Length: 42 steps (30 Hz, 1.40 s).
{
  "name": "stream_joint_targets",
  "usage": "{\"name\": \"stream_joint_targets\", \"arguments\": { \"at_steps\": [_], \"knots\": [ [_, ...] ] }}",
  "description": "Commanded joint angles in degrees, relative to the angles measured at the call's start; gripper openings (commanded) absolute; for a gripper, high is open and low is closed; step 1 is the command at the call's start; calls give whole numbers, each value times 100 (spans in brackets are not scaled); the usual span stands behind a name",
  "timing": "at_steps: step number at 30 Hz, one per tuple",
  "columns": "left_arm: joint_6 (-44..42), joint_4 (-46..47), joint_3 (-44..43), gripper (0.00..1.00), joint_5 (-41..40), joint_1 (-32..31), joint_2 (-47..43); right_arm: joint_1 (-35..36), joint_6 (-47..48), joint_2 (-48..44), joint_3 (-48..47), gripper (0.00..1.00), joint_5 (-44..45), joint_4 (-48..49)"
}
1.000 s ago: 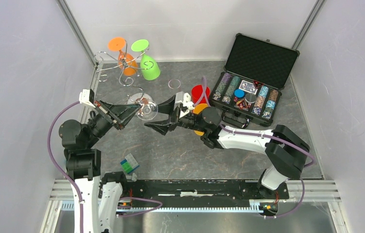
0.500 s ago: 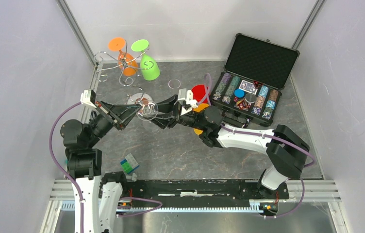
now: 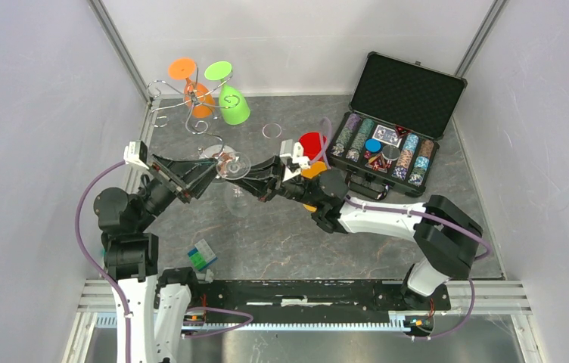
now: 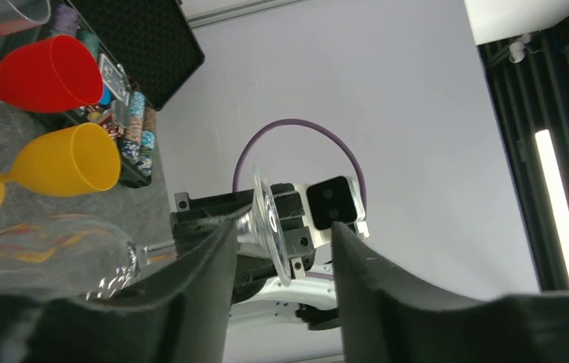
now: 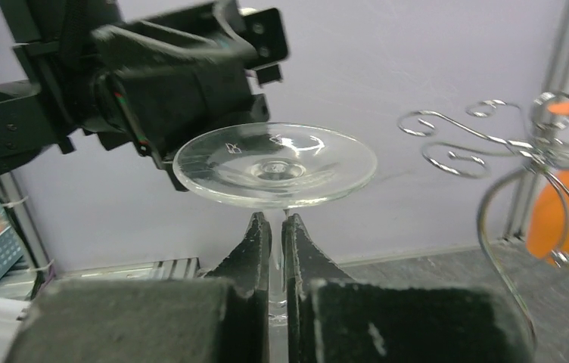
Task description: Take the wine glass off the wine glass rack
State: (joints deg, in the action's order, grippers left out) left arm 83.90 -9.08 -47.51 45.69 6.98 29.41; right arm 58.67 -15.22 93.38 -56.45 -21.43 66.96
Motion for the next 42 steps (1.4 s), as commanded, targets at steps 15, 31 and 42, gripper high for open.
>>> {"name": "stream_joint_targets", "arguments": {
  "at_steps": [15, 31, 42],
  "knots": [
    [-1323, -507, 684, 100, 195, -70, -326, -21, -2026, -2166, 2402, 0, 4794, 2929],
    [-1141, 467, 727, 97, -51, -1227, 365, 52, -3247, -1871, 2114, 0, 5598, 2699],
    [265, 2484, 1241, 78, -604, -2063, 656, 45, -3357, -1540, 1819, 0, 5645, 2744]
  ]
}}
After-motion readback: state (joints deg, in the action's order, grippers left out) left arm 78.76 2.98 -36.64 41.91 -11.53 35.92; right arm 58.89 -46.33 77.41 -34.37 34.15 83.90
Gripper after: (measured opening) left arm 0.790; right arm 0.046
